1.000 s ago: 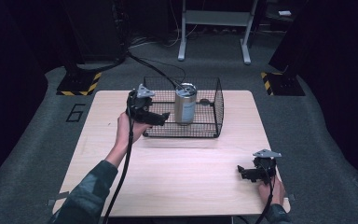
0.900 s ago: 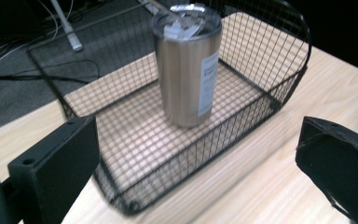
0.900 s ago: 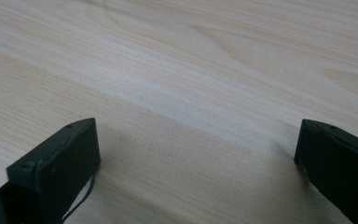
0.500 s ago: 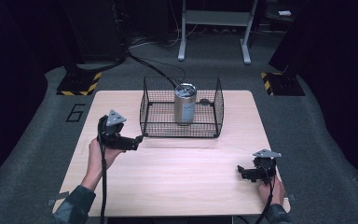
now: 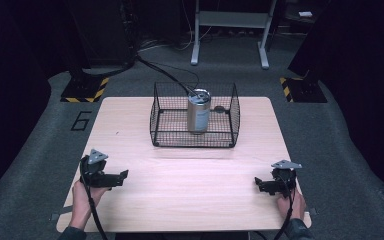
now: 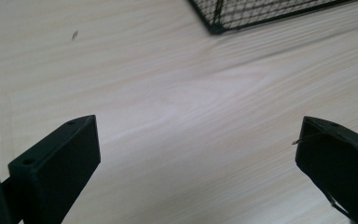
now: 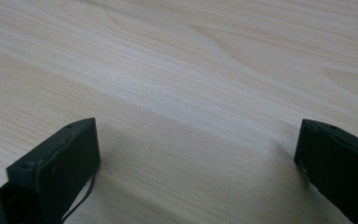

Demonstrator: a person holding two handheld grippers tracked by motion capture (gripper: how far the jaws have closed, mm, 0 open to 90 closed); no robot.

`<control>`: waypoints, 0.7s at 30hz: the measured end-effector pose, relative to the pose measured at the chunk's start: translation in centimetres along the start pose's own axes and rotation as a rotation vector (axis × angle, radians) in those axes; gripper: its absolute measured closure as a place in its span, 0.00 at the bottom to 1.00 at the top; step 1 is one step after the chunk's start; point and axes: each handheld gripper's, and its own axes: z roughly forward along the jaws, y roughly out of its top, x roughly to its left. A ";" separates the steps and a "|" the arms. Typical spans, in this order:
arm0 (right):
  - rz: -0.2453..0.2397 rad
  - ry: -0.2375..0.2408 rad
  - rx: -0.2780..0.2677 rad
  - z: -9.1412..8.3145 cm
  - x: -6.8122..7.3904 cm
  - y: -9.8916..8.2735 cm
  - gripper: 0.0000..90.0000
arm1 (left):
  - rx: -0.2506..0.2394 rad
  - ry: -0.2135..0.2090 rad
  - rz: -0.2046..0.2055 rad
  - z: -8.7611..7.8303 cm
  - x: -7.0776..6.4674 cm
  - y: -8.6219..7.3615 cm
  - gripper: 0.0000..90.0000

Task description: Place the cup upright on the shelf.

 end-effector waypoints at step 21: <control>-0.004 0.000 -0.001 0.0 0.0 0.0 0.00 | 0.031 0.125 -0.092 3.9 3.0 -6.6 0.00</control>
